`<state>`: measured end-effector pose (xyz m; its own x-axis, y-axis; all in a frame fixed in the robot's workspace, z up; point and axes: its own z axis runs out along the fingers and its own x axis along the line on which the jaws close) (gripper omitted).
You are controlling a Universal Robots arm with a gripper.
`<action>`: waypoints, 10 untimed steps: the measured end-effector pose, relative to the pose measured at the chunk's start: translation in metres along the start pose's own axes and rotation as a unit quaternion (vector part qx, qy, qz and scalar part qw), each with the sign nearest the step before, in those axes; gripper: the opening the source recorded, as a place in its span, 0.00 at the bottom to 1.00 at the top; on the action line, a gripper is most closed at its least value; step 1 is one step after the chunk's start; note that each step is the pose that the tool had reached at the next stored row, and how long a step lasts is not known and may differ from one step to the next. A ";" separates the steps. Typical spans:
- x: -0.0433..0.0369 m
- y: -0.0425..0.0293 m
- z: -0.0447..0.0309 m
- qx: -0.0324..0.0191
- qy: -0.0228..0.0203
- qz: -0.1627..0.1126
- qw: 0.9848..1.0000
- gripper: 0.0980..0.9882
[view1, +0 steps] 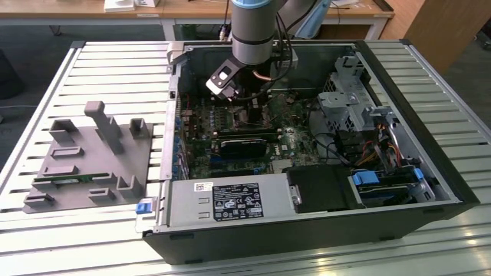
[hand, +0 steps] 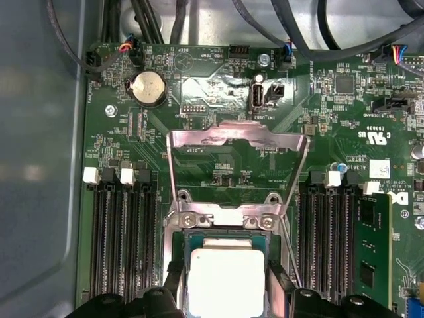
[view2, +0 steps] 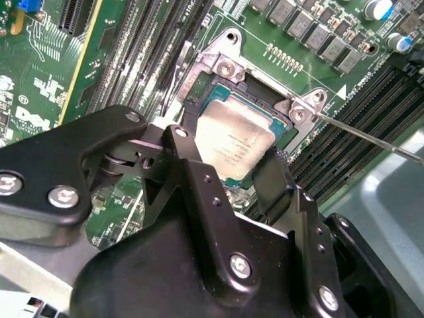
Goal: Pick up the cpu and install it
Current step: 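Place the cpu into insertion slot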
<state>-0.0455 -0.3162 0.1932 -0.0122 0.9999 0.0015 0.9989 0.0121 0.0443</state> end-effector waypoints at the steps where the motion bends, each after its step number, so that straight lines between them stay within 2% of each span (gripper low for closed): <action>1: 0.0000 0.0000 0.0000 0.000 0.000 0.000 1.000 0.57; 5: 0.0000 0.0000 -0.0013 0.000 0.000 0.000 1.000 0.57; 10: 0.0000 0.0003 -0.0073 0.000 0.000 0.000 1.000 0.57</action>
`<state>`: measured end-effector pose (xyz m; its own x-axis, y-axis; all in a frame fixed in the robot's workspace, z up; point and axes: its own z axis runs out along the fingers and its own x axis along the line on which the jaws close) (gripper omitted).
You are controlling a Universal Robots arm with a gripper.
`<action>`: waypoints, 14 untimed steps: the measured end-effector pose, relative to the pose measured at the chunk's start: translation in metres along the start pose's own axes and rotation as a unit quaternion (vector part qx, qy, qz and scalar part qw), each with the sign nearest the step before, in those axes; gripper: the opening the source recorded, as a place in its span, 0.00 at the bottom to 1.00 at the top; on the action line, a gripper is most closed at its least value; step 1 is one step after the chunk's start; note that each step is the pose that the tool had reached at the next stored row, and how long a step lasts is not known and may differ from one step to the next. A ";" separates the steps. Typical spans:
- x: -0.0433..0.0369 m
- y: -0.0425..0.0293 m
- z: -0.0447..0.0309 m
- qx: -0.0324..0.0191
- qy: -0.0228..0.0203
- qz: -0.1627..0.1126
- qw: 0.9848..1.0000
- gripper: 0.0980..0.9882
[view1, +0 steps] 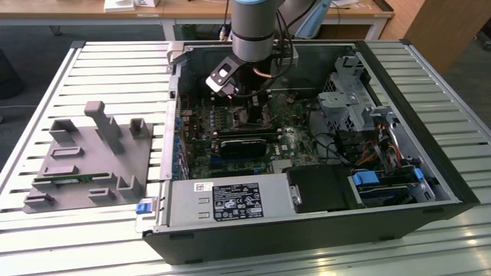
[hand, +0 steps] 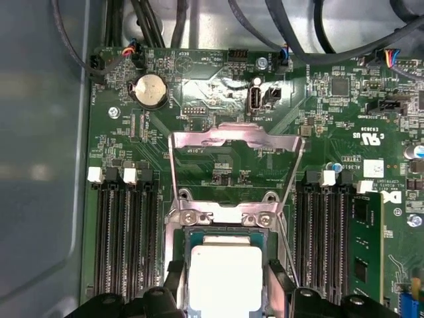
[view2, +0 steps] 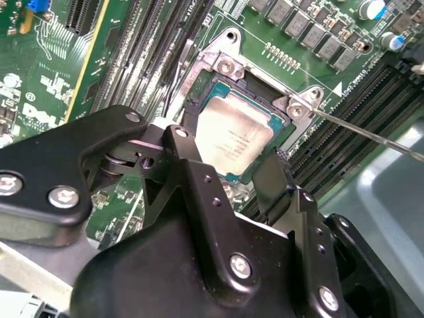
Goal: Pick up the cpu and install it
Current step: 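Place the cpu into insertion slot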
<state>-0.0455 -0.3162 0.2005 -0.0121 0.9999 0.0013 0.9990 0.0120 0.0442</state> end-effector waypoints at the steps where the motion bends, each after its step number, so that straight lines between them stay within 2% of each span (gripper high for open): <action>1: 0.0000 0.0000 -0.0012 0.000 0.000 0.000 1.000 0.57; 10: 0.0000 0.0005 -0.0102 0.000 0.000 0.000 1.000 0.56; 11: 0.0000 0.0005 -0.0107 0.000 0.000 0.000 1.000 0.48; 12: 0.0000 0.0005 -0.0112 0.000 0.000 0.000 1.000 0.48; 14: 0.0001 0.0006 -0.0114 0.000 0.000 0.000 1.000 0.35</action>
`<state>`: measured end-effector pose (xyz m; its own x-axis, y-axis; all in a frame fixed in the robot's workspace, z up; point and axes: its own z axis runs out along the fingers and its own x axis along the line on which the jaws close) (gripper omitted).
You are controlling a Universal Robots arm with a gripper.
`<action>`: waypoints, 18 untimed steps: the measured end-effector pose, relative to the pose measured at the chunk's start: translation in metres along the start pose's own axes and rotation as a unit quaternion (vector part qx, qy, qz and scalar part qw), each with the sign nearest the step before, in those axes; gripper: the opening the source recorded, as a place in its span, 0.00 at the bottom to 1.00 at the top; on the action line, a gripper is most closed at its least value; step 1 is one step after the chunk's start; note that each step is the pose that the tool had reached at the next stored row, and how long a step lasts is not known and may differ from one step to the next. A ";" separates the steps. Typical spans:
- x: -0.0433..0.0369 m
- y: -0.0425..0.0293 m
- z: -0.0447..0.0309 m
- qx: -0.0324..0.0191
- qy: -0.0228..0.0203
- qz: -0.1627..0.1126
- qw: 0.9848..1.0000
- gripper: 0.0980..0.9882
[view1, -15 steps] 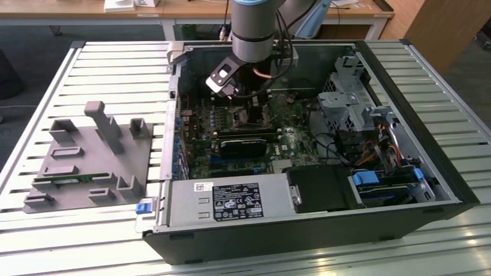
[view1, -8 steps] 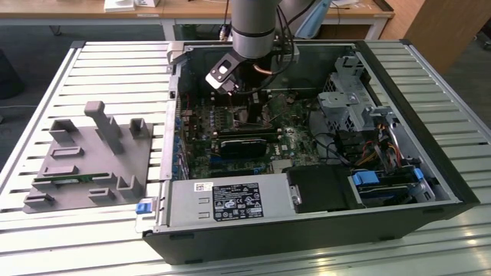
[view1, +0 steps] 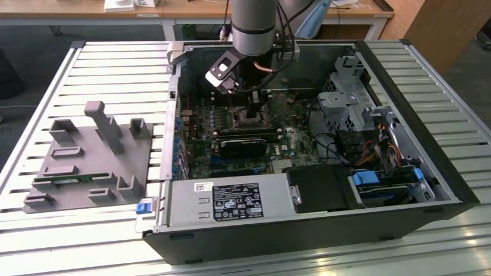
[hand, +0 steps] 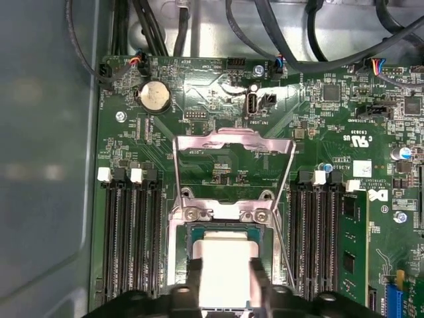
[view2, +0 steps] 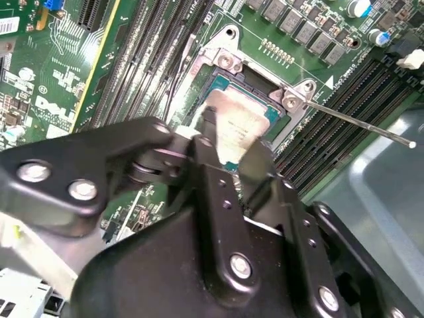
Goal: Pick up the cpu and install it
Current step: 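Place the cpu into insertion slot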
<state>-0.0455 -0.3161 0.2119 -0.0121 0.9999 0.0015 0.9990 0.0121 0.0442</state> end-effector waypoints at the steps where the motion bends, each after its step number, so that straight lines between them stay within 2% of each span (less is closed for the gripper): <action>1: 0.0000 0.0000 0.0000 0.000 0.000 0.000 1.000 0.29; 2: -0.0001 0.0000 -0.0002 0.000 0.000 0.000 1.000 0.29; 4: -0.0001 0.0000 -0.0002 0.000 0.000 0.000 1.000 0.15; 5: 0.0000 0.0000 -0.0002 0.000 0.000 0.000 1.000 0.15; 6: 0.0000 0.0000 -0.0003 0.000 0.000 0.000 1.000 0.09; 7: -0.0001 0.0000 -0.0004 0.000 0.000 0.000 1.000 0.09; 8: -0.0001 0.0000 -0.0006 0.000 0.000 0.000 1.000 0.02; 18: -0.0001 0.0002 -0.0049 0.000 0.000 0.000 1.000 0.02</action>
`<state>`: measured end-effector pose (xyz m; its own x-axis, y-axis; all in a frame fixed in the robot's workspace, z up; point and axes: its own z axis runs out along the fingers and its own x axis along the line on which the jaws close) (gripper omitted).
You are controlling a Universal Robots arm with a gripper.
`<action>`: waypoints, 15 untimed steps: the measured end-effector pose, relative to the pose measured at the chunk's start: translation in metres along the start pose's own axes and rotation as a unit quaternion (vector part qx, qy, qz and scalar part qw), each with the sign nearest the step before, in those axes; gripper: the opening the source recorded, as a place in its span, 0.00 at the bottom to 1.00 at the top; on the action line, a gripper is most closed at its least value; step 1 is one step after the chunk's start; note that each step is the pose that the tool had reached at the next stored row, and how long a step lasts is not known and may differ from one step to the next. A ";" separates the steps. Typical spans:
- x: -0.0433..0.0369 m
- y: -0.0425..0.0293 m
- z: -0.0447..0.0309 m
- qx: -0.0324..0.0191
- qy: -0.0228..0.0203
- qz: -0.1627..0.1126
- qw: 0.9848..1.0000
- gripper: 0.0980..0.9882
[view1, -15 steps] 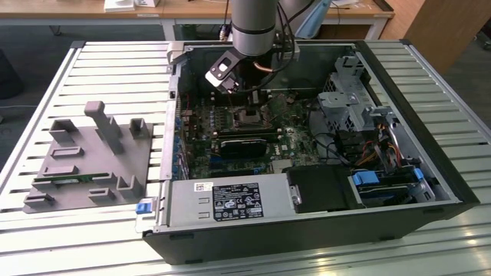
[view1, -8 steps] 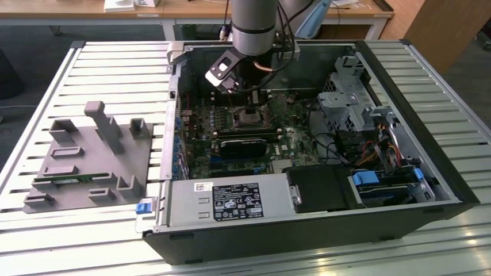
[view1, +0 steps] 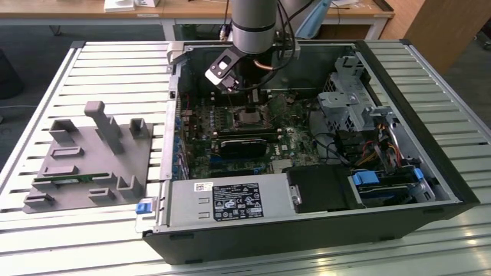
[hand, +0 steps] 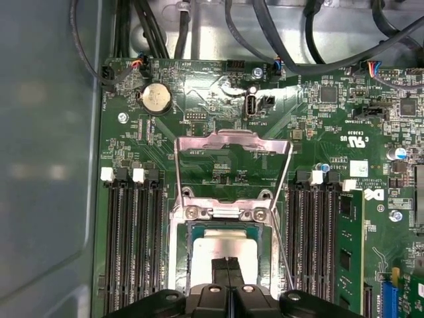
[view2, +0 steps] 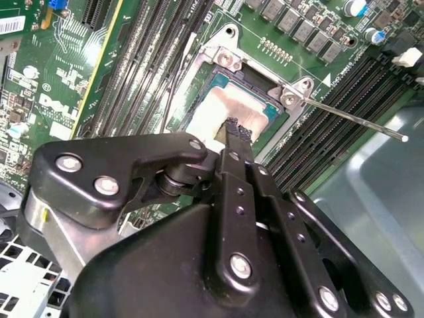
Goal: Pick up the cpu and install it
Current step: 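Place the cpu into insertion slot, then close the cpu cover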
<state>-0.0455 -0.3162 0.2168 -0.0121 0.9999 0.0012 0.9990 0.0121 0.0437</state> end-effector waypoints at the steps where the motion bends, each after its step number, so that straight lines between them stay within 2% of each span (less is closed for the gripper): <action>1: 0.0000 0.0000 -0.0005 0.000 0.000 0.000 1.000 0.02; 15: 0.0000 0.0004 -0.0084 0.000 0.000 0.000 1.000 0.02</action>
<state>-0.0455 -0.3162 0.2252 -0.0121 0.9999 0.0012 0.9990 0.0121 0.0437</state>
